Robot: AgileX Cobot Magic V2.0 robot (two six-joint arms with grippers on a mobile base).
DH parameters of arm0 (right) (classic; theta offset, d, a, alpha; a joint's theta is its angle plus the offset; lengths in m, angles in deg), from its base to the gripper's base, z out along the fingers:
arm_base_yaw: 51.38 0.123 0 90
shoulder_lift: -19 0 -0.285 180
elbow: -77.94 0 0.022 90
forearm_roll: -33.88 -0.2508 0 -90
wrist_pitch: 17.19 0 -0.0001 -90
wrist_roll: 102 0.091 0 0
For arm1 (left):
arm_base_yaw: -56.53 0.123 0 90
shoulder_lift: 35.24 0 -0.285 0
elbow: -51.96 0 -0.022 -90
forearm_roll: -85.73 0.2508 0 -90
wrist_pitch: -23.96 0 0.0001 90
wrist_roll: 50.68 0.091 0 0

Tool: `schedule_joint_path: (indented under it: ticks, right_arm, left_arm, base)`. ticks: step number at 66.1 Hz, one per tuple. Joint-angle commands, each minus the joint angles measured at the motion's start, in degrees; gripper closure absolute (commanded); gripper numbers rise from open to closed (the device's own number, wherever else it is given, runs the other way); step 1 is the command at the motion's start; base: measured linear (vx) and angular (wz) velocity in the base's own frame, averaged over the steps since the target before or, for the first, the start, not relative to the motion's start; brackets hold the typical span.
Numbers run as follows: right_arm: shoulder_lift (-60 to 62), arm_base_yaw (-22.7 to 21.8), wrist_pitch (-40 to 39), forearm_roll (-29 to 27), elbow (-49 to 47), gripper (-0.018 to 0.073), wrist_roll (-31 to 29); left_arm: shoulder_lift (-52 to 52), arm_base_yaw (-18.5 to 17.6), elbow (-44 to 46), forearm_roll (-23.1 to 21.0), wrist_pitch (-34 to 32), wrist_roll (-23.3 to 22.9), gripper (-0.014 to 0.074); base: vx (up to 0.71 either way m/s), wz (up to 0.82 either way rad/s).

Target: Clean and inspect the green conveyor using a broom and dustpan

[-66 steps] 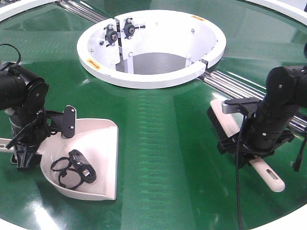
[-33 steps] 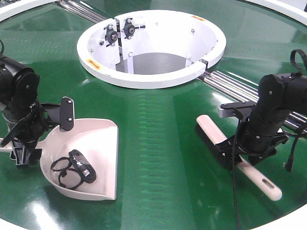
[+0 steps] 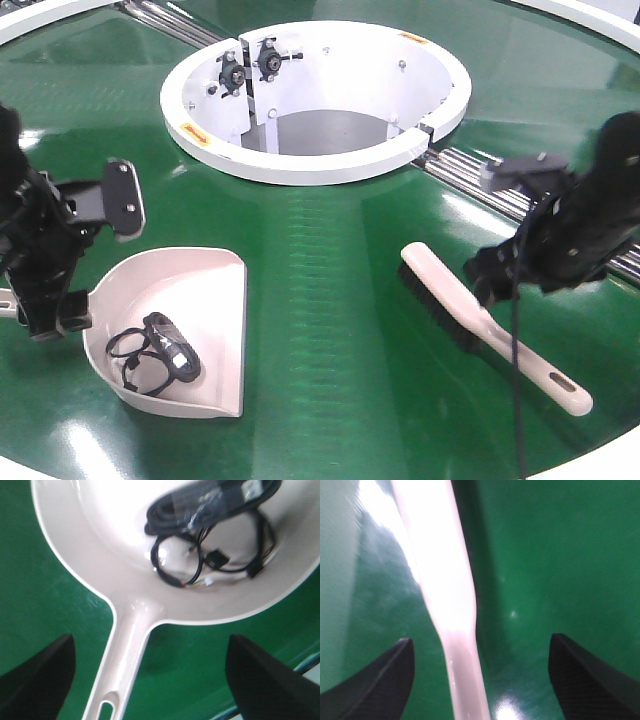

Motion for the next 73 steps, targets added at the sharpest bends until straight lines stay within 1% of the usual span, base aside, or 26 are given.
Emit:
schedule_joint_path:
  ticks: [1, 6, 10, 11, 16, 21, 25, 30, 32, 36, 42, 49, 55, 63, 69, 73]
  right_arm:
    - [6.5, -0.2, -3.4, 0.5, -1.3, 0.0020, -0.5]
    - [9.9, -0.2, -4.4, 0.5, -1.3, 0.0020, -0.5]
    - [12.4, -0.2, -5.0, 0.5, -1.3, 0.0020, -0.5]
    - [13.0, -0.2, -5.1, 0.6, -1.3, 0.0020, -0.5]
    - [16.5, -0.2, -5.9, 2.0, -1.2, 0.0020, -0.7]
    - [19.7, -0.2, -7.1, 3.1, -1.1, 0.0020, -0.7]
    - [22.7, -0.2, -8.7, 4.2, -1.1, 0.0020, -0.7]
    - [26.0, -0.2, -10.4, 4.4, -1.1, 0.0020, -0.7]
    - [27.2, -0.2, -11.0, 4.4, -1.1, 0.0020, -0.7]
    - [29.8, -0.2, -11.9, 4.3, -1.1, 0.0020, -0.7]
    - [33.4, -0.2, -12.8, 3.5, -0.5, 0.0020, -0.7]
    - [39.5, -0.2, -18.1, 3.5, 5.5, 0.0020, -0.7]
    - [45.6, -0.2, -24.1, 3.6, 14.3, 0.0020, -0.7]
    - [54.4, -0.2, -33.9, 3.6, 25.7, 0.0020, -0.7]
    - [60.8, -0.2, -41.0, 3.1, 33.5, 0.0027, -0.7]
    - [65.2, -0.2, -43.3, 3.1, 37.5, 0.0038, -0.7]
  left_arm:
    - [4.2, -0.3, 1.1, -5.8, -2.2, -0.5, 0.0031]
    - [4.9, -0.3, 1.1, -9.2, -3.8, -0.5, 0.0031]
    - [5.1, -0.3, 1.1, -12.8, -3.4, -0.8, 0.0031]
    - [5.2, -0.3, 1.1, -13.2, -3.3, -1.1, 0.0031]
    - [6.0, -0.3, 1.1, -16.5, -2.6, -3.4, 0.0031]
    - [7.9, -0.3, 1.1, -18.9, -5.3, -7.4, 0.0038]
    - [10.3, -0.3, 1.1, -19.0, -9.3, -11.5, 0.0050]
    - [14.0, -0.3, 1.1, -18.6, -12.3, -15.5, 0.0067]
    - [15.6, -0.3, 1.1, -18.7, -12.8, -16.6, 0.0074]
    - [19.0, -0.3, 1.1, -18.9, -13.2, -20.2, 0.0088]
    - [24.1, -0.3, 0.6, -18.9, -13.2, -23.6, 0.0102]
    - [30.0, -0.3, -2.3, -18.9, -15.1, -24.3, 0.0104]
    - [35.8, -0.3, -6.2, -18.8, -18.3, -25.3, 0.0104]
    - [44.3, -0.3, -14.6, -19.0, -27.0, -30.2, 0.0104]
    - [51.2, -0.3, -23.9, -18.9, -33.7, -30.4, 0.0105]
    - [56.1, -0.3, -30.9, -18.9, -38.2, -30.6, 0.0105]
  base:
    - [0.00, 0.00]
    - [0.00, 0.00]
    - [0.00, 0.00]
    - [0.00, 0.00]
    - [0.00, 0.00]
    - [0.00, 0.00]
    - [0.00, 0.00]
    - [0.00, 0.00]
    - [0.00, 0.00]
    - [0.00, 0.00]
    - [0.00, 0.00]
    - [0.00, 0.00]
    - [0.00, 0.00]
    - [0.00, 0.00]
    - [0.00, 0.00]
    - [0.00, 0.00]
